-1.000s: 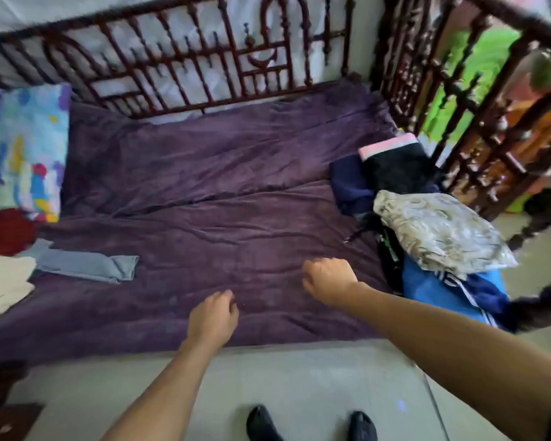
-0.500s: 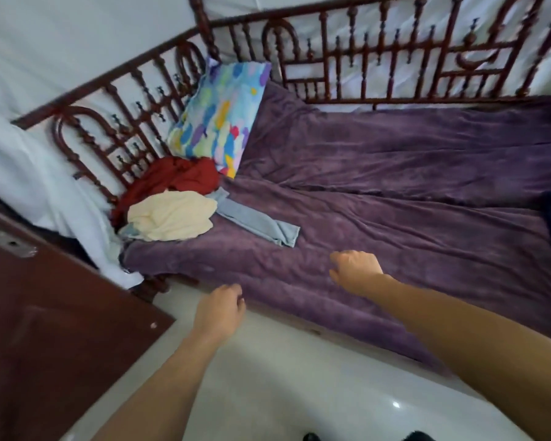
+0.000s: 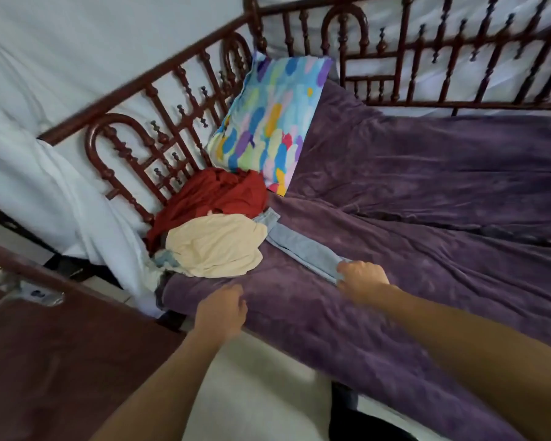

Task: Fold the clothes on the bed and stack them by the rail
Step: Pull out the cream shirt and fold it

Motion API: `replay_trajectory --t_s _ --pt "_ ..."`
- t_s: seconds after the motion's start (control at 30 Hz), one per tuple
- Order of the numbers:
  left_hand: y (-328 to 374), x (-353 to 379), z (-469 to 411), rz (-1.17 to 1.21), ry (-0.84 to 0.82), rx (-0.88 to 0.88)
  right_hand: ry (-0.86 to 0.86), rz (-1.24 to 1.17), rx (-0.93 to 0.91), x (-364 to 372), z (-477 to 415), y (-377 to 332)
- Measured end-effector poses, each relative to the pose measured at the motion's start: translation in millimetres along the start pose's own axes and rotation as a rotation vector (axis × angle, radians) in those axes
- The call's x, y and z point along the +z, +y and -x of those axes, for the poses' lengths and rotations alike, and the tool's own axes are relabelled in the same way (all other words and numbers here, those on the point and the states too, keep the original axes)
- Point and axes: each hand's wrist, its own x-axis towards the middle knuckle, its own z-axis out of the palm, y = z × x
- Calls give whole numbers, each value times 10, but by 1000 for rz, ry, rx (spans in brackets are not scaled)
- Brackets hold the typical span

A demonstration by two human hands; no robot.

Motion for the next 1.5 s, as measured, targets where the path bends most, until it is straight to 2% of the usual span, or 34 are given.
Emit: replay_trajectory --t_s 0.1,0.27,0.4,0.7,0.77,0.87,0.93,1.03,1.13,1.33,1.5 --pt "-294 -151 -551 -42 -88 -20 -59 -28 -6 -52 -611 -305" --pt "-770 -329 -1249 -2 -115 -67 -110 -58 -48 -124 -1391 -808" --pt "-1232 -296 -1813 -56 -175 -65 -116 -100 -41 -53 -1862 -1140" --pt "-2232 168 -3559 -214 -252 153 -203 -191 276 535 -2554 -1619" --pt "-2368 295 -3935 -181 -251 159 -229 -194 321 669 -2705 -1722" --pt "-2484 533 -4286 -141 -363 108 -276 -251 386 839 -2871 -1900" --pt "-2489 640 -4328 -189 -377 118 -288 -283 418 932 -2923 -2002" --pt "-2397 663 -4261 -276 -246 290 -327 -307 460 1008 -2913 -2089" --pt "-2260 580 -4159 -166 -250 392 -338 -326 492 994 -2855 -2069" --pt "-1686 238 -3909 9 -176 554 -253 -431 658 786 -2469 -1764" --pt "-1012 -110 -3695 295 -168 548 -177 -473 751 688 -1772 -1441"
